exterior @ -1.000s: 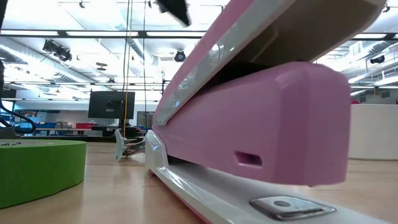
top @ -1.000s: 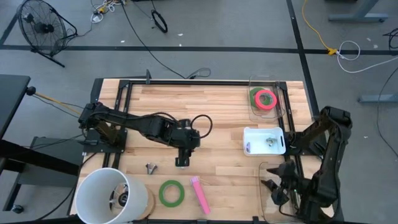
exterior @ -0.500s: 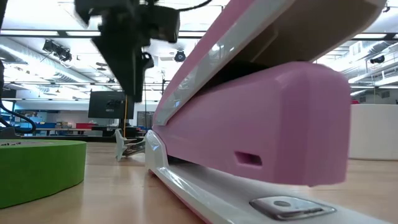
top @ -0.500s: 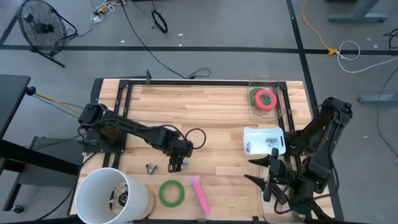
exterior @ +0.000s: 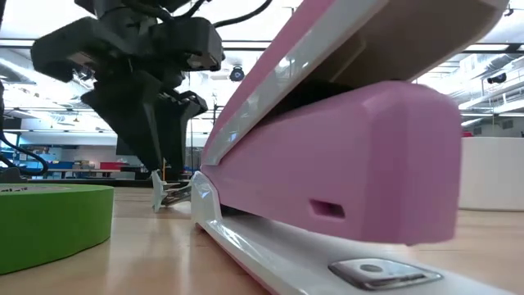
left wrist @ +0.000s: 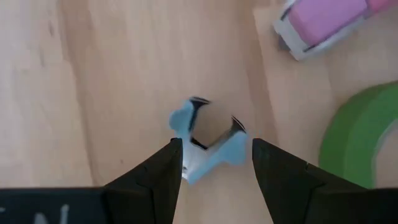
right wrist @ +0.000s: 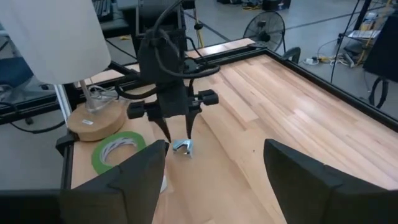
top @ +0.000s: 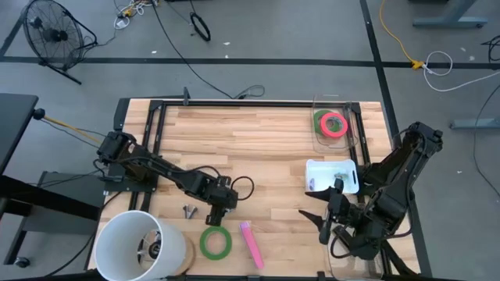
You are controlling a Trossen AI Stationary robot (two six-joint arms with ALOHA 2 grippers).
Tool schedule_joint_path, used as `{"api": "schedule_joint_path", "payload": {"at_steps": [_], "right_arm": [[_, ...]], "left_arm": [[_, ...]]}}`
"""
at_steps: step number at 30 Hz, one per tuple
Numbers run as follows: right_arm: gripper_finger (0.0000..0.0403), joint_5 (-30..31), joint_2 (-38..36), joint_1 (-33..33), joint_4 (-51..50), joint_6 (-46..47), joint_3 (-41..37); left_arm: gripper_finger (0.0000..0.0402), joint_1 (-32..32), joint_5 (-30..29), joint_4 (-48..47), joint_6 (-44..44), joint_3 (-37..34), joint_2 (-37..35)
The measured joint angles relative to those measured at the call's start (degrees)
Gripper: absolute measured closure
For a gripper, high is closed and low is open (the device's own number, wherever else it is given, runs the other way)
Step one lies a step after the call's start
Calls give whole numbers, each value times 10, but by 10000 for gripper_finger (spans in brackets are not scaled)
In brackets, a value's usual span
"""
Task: Pick and place Stapler, Stapler remover, tape
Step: Put the light blue staple remover into the white bin
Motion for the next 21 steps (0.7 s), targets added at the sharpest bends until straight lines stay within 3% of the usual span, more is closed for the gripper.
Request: {"api": "schedule_joint_path", "payload": {"at_steps": [5, 21], "right_arm": [[133, 0, 0, -1, 0, 0, 0], [133, 0, 0, 0, 2, 0, 0]], "left_arm": [[205, 6, -37, 12, 0, -4, 0], [212, 9, -37, 47, 3, -2, 65]]}}
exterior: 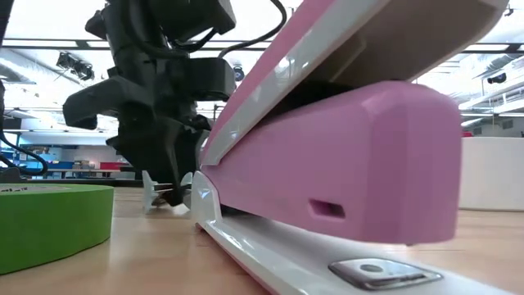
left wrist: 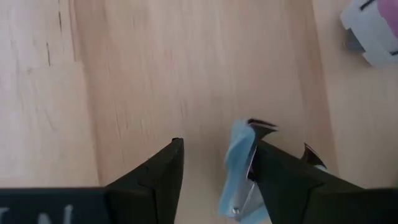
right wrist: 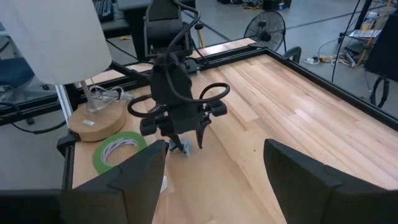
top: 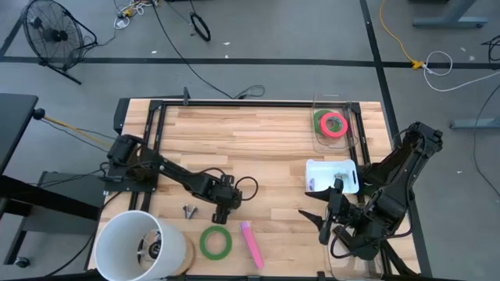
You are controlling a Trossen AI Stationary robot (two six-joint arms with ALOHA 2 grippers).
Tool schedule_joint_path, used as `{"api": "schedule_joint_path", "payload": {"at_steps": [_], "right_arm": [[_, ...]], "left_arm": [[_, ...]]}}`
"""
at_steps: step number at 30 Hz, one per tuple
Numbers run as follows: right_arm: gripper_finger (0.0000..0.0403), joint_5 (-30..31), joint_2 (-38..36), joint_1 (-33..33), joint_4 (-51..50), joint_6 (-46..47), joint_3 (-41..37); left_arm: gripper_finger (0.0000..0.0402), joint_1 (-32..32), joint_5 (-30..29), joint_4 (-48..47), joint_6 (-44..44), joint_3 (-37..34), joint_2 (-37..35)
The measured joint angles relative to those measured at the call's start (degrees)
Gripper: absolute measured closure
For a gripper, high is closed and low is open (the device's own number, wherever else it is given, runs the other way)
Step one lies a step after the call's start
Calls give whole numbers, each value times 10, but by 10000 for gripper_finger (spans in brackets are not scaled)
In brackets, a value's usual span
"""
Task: Pick and place Stapler, Stapler remover, tape
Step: Put the light blue staple remover into the white bin
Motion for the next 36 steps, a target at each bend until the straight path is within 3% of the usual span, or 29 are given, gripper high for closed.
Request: {"api": "schedule_joint_path", "payload": {"at_steps": [3, 7, 15, 24, 30, 36], "right_arm": [[133, 0, 0, 0, 0, 0, 0], [133, 0, 0, 0, -2, 0, 0], [133, -6, 0, 0, -2, 0, 0], [133, -14, 15, -9, 3, 0, 0], [133, 9, 39, -28, 18, -30, 0], [133, 22, 41, -42, 149, -163, -1]], "left_arm": [[252, 0, -1, 5, 1, -1, 3], [363, 0, 6, 4, -1, -1, 1], [367, -4, -17, -8, -13, 26, -3], [367, -15, -66, 22, 81, 124, -69], [367, -26, 11, 155, 181, 163, -122], [367, -25, 76, 252, 212, 167, -142]]}}
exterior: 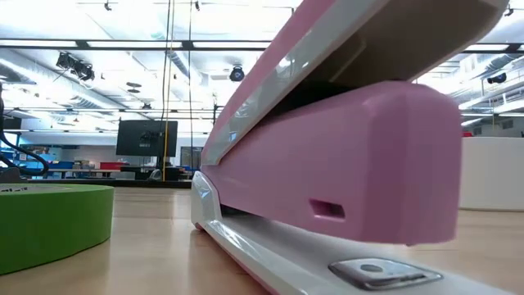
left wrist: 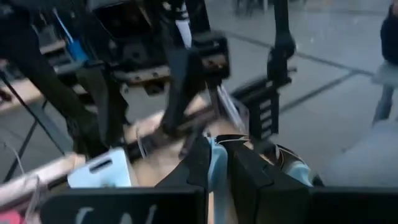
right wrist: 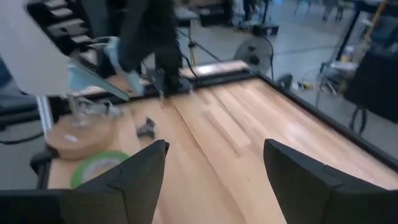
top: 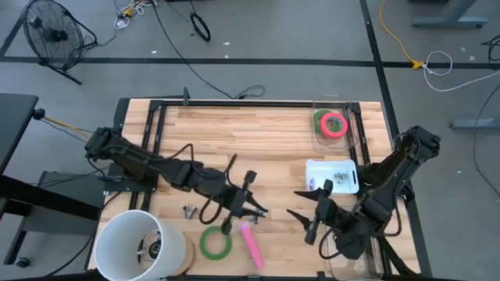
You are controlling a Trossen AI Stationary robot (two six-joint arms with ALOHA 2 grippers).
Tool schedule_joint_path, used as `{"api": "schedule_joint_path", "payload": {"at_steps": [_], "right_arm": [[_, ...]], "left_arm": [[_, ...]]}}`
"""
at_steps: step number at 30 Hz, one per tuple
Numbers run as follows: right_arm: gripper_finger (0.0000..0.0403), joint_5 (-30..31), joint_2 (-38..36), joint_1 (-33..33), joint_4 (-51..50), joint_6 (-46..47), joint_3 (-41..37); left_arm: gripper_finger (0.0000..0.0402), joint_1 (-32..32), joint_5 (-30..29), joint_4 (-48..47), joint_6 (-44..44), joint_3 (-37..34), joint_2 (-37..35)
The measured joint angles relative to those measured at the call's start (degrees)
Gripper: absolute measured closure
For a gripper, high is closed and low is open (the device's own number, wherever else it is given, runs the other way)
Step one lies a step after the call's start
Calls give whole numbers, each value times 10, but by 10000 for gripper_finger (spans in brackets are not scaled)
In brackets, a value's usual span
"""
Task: Pick and place Stapler, Stapler remover, tape
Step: Put the light blue staple remover into the white bin
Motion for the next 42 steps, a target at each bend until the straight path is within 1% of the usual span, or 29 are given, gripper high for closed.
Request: {"api": "schedule_joint_path", "payload": {"at_steps": [3, 6, 9, 13, 16, 23, 28, 31, 36, 42], "right_arm": [[133, -14, 0, -5, 97, -103, 0], [133, -58, 2, -10, 159, -183, 0], [133, -98, 2, -20, 186, -216, 0], [133, -112, 2, -31, 210, -247, 0], [133, -121, 2, -41, 229, -273, 0], [133, -216, 18, -71, 325, -363, 0], [133, -279, 33, -99, 353, -381, 0], [133, -314, 34, -111, 366, -388, 0], [133, -386, 36, -126, 393, -401, 0], [133, -398, 57, -135, 407, -411, 0]], "left_arm": [[367, 2, 31, 32, 11, -1, 0], [367, 6, 60, 55, 12, -1, 0], [367, 9, 88, 78, 12, -1, 1], [367, 9, 117, 106, 12, -1, 1], [367, 9, 120, 109, 12, -1, 1], [367, 9, 120, 110, 13, -1, 1], [367, 9, 121, 110, 13, -1, 1], [367, 9, 136, 110, 13, -1, 1], [367, 9, 141, 111, 13, -1, 1], [367, 8, 150, 116, 14, -1, 2]]}}
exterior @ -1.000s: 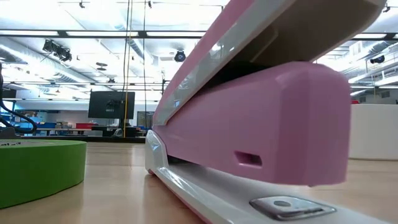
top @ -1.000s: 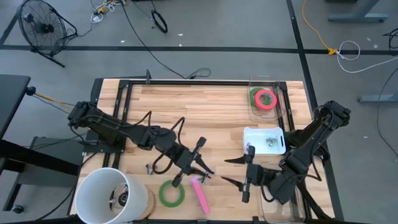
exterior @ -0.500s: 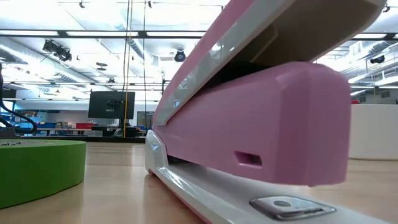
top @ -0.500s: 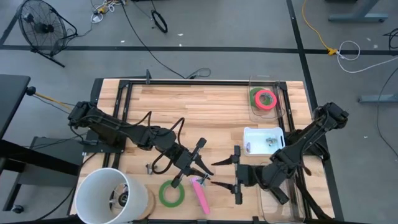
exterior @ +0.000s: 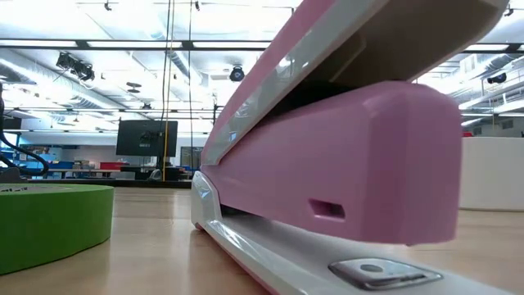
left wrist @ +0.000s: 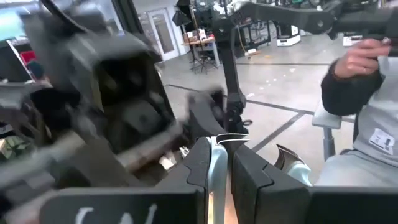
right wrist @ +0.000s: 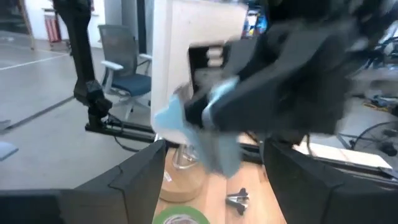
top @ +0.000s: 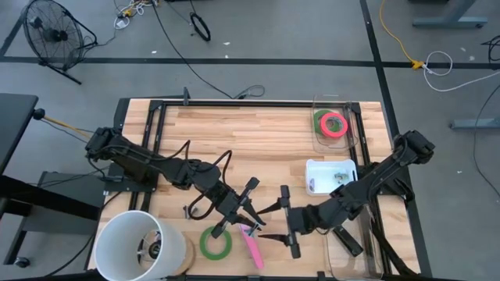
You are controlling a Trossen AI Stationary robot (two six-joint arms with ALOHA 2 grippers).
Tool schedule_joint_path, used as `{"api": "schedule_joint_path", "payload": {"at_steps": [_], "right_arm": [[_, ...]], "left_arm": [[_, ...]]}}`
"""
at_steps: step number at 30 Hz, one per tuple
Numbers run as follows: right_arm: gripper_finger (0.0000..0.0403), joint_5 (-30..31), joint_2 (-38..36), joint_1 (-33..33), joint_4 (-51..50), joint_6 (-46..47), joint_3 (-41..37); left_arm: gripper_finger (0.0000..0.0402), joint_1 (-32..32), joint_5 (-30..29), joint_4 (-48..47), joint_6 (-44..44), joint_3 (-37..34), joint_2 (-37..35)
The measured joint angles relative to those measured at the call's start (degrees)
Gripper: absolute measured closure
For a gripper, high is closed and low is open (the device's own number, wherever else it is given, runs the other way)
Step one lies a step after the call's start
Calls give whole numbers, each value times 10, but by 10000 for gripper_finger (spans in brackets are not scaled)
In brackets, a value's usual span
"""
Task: Pick and place Stapler, Stapler remover, tape
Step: Put the light blue staple remover into the white bin
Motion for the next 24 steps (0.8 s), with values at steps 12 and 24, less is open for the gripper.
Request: {"api": "schedule_joint_path", "payload": {"at_steps": [12, 24], "right_arm": [[213, -35, 17, -19, 44, -26, 0], [376, -73, 17, -19, 49, -53, 0]], "left_arm": [[367, 0, 7, 3, -1, 0, 0], [347, 0, 24, 2, -23, 0, 0]]}}
